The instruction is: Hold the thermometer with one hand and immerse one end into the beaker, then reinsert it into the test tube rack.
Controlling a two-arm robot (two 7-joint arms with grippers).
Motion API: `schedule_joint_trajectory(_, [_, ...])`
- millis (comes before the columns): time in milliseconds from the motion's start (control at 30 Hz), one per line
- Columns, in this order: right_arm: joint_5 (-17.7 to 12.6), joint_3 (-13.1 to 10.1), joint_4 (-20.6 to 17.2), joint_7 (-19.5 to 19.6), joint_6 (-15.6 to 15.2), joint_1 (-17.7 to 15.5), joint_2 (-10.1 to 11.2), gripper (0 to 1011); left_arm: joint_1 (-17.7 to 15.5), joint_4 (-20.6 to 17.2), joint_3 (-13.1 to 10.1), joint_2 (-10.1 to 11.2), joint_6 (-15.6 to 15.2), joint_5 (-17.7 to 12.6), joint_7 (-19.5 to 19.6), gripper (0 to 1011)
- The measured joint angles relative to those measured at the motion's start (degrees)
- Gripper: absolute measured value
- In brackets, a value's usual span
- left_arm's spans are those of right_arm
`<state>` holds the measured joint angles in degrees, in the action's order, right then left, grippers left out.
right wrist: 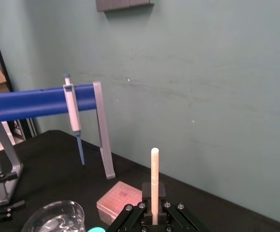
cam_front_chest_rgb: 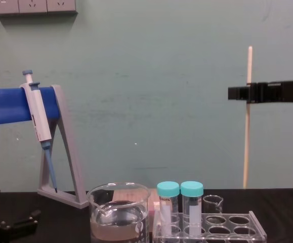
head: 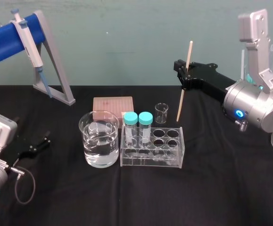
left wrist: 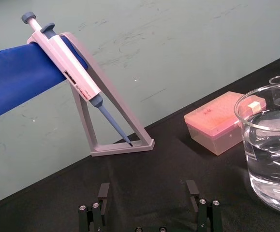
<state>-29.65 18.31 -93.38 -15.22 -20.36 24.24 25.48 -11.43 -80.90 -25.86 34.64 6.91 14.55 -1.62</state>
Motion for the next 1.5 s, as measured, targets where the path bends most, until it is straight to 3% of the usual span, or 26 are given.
schedule_joint_trajectory(833, [2.6, 1.6, 8.6, -3.0, 4.0, 2.4, -2.0, 49, 0.0, 0.0, 0.0, 0.0, 0.0, 0.0, 0.0, 1004])
schedule_joint_trajectory(1500, [3.4, 3.1, 11.7, -4.8, 4.9, 3.1, -3.2, 49, 0.0, 0.0, 0.0, 0.0, 0.0, 0.0, 0.0, 1004])
